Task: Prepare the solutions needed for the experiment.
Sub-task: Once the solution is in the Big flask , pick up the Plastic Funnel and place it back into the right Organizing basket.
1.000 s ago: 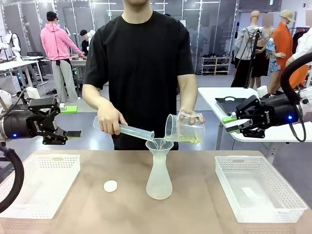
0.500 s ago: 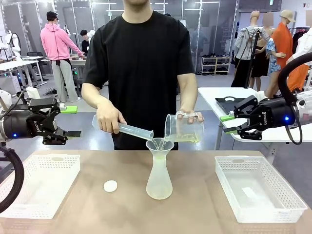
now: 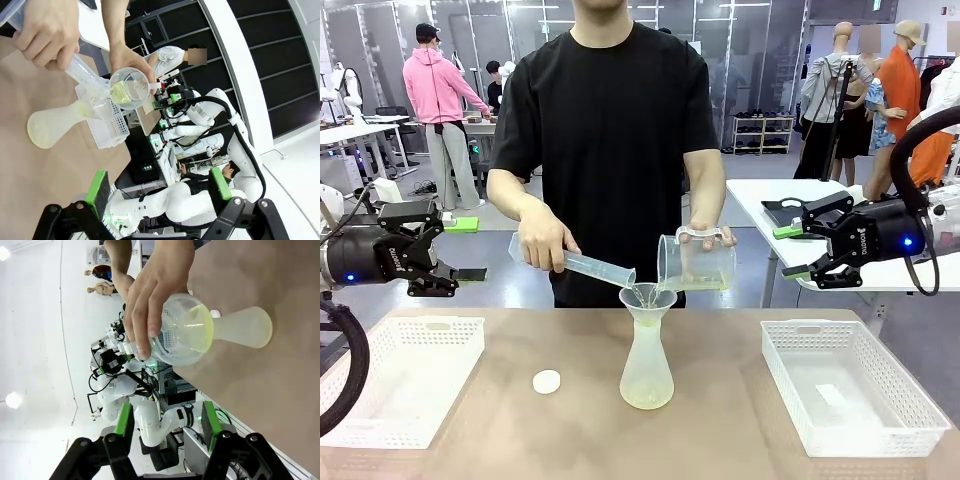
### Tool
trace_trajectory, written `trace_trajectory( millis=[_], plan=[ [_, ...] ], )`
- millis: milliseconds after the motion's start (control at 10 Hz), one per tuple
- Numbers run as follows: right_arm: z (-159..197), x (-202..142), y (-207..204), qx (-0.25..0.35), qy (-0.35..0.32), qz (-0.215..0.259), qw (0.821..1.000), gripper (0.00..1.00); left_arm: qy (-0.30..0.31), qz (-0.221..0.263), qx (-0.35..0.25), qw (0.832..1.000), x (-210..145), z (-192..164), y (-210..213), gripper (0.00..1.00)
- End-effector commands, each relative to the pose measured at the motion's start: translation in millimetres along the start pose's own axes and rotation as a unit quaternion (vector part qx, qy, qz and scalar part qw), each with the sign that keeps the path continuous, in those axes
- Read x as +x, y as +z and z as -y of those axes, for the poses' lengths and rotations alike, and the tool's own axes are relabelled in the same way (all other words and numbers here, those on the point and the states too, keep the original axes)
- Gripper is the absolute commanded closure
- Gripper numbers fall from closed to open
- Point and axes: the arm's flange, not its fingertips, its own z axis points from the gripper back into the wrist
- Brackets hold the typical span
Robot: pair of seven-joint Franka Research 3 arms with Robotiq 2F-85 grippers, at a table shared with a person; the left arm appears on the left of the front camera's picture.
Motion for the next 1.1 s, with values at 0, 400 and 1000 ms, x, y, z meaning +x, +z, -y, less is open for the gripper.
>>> trace_trajectory(
  millis=[0,400,1000],
  plan=[
    [-0.2,-0.5,0.1,0.001,0.000,-0.002,1.000,0.31,0.003,0.000,-0.001,1.000,-0.5,1.9,-2.6,0.00],
    [-0.2,-0.5,0.1,0.001,0.000,-0.002,1.000,0.31,0.003,0.000,-0.001,1.000,-0.5,1.9,-2.6,0.00],
    [-0.2,-0.5,0.1,0.001,0.000,-0.002,1.000,0.31,0.003,0.000,-0.001,1.000,-0.5,1.9,-2.6,0.00]
  ],
)
